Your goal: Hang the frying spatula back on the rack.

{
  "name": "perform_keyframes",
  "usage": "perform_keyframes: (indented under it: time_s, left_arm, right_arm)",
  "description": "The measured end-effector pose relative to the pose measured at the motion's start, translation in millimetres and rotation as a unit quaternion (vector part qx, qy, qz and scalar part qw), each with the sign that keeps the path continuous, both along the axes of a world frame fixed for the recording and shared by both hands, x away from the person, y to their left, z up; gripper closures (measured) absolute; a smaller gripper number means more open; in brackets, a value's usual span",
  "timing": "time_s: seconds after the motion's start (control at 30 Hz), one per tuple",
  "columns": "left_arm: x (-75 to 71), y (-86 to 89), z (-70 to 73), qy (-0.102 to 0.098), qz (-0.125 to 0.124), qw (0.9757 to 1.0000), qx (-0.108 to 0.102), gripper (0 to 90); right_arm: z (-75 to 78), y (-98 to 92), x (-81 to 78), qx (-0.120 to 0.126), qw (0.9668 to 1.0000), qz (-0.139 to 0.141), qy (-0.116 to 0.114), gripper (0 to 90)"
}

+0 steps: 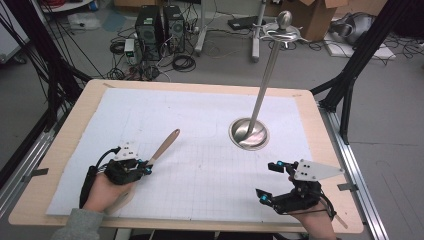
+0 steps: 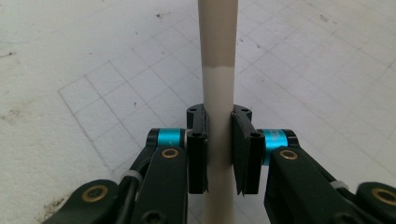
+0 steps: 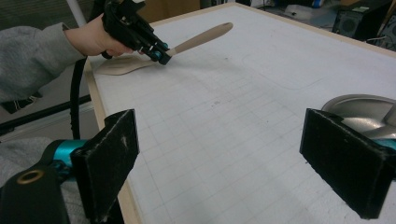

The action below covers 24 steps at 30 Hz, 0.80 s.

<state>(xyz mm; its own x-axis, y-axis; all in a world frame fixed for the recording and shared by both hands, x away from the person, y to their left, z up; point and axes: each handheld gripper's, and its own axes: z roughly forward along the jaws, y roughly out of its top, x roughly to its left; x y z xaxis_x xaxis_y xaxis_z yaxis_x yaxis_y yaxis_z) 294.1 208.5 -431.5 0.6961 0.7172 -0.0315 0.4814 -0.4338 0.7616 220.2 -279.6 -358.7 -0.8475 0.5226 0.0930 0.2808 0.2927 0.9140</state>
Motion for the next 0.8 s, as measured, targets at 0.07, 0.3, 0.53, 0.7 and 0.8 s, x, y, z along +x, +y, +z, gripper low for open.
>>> perform_keyframes:
  time_s: [0.07,0.3,0.53,0.7,0.8]
  left_arm:
    - [0.2,3.2,3.9,-0.003,0.006,0.9999,-0.010,77.6]
    - [0.1,8.4,14.6,-0.013,0.007,0.9992,-0.036,77.5]
    - [-0.3,0.9,21.7,-0.015,-0.009,0.9992,-0.036,77.5]
    - [-0.9,-3.4,24.9,-0.017,-0.012,0.9992,-0.035,77.6]
    - [-1.3,-4.5,27.2,-0.020,-0.013,0.9990,-0.037,77.8]
  right_arm:
    - [-0.1,-0.1,0.0,-0.001,1.0000,0.000,-0.001,10.7]
    - [-1.8,1.0,0.8,-0.004,1.0000,0.000,0.003,10.7]
    - [-1.4,-1.0,0.1,-0.004,1.0000,-0.002,0.000,10.7]
    - [-1.3,-2.7,-0.6,-0.003,1.0000,-0.006,0.000,10.7]
    - [-1.3,-2.4,-1.1,-0.004,1.0000,-0.004,0.001,10.7]
